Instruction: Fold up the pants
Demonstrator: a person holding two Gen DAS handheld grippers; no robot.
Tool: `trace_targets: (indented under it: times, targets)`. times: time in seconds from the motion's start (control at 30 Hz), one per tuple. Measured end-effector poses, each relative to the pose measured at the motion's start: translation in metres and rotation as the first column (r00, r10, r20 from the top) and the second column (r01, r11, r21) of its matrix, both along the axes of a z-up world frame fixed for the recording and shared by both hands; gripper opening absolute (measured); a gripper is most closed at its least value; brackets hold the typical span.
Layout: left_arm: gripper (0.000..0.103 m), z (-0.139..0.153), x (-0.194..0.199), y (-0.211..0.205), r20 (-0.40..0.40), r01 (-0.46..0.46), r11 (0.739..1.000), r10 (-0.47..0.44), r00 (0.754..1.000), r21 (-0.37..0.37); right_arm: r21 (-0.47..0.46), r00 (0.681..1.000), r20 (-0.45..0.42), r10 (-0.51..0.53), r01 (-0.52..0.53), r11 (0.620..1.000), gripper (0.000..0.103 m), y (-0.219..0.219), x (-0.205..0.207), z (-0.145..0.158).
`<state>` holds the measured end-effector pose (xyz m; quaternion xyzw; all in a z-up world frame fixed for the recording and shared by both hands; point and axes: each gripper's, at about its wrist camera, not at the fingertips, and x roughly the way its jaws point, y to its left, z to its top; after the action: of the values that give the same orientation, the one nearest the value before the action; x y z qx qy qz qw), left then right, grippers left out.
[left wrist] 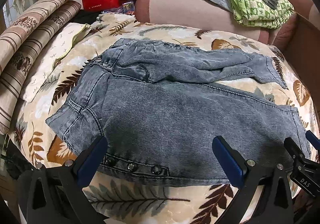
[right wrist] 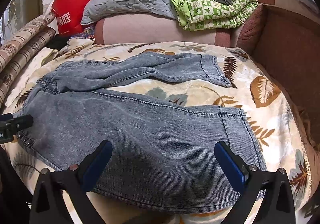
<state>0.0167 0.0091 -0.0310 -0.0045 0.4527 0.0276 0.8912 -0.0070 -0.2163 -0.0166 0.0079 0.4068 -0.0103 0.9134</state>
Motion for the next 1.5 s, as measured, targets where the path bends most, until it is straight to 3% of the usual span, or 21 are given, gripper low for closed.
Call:
trace_targets:
  times: [1.33, 1.4, 1.5]
  targets:
    - [0.103, -0.001, 0.002, -0.006, -0.010, 0.029, 0.999, -0.029, 1.000, 0.018, -0.001, 1.000, -0.015, 0.005, -0.005, 1.000, 0.103, 0.002, 0.003, -0.004]
    - [0.103, -0.001, 0.003, -0.001, -0.018, 0.032, 0.999, -0.032, 0.999, -0.009, 0.000, 1.000, -0.016, 0.005, -0.005, 1.000, 0.103, 0.002, 0.002, -0.004]
    - [0.103, 0.003, 0.000, 0.024, -0.009, 0.003, 0.993, -0.004, 1.000, -0.115, 0.015, 1.000, -0.029, 0.004, -0.004, 1.000, 0.103, 0.001, 0.003, -0.006]
